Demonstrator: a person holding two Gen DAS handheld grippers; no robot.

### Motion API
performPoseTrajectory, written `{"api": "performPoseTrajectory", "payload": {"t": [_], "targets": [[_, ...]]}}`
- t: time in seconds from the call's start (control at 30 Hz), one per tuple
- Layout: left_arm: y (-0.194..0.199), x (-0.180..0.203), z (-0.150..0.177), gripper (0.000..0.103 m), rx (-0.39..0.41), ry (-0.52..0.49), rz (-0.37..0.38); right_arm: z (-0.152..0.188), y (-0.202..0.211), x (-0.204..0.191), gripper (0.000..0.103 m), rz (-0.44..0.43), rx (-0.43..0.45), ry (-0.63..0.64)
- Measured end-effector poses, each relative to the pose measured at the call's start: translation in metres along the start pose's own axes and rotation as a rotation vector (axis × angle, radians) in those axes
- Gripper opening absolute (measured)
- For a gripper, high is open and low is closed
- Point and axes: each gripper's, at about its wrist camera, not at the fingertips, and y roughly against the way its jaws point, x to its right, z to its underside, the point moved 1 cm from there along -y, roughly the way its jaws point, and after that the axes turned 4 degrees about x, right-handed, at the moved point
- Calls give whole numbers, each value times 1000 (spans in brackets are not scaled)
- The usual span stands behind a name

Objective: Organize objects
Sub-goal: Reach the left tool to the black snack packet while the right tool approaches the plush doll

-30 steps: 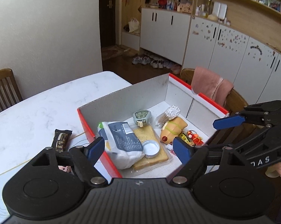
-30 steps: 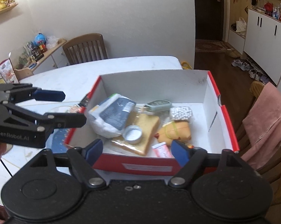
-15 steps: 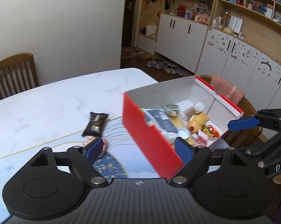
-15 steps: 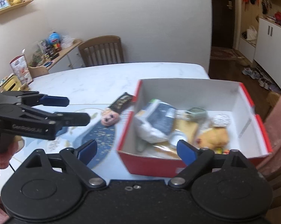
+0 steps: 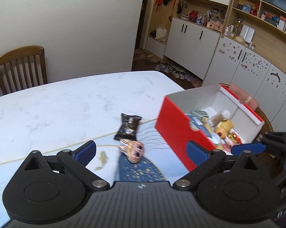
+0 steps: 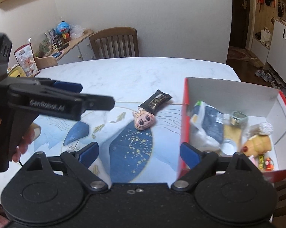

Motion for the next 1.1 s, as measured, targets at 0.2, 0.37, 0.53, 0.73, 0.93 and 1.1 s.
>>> {"api": "performPoseTrajectory", "payload": {"t": [0.2, 0.37, 0.53, 0.73, 0.93, 1.1], "targets": [[-22, -24, -9, 102, -1, -48, 13, -5, -29, -18, 92, 43, -14, 10], [-53, -34, -12, 102, -50, -79, 35, -8, -57, -24, 92, 69, -26, 5], [-88, -36, -10, 102, -81, -119, 38, -8, -89, -24, 92, 106, -45, -12], [-129, -35, -12, 102, -121, -147, 59, -9, -117, -27, 92, 134, -44, 21], [-163, -35, -16, 102, -147, -169, 79, -8, -141, -27, 92, 168, -54, 53], [-184, -31, -18, 102, -169, -175, 101, -5, -159, -18, 90, 167, -73, 2]]}}
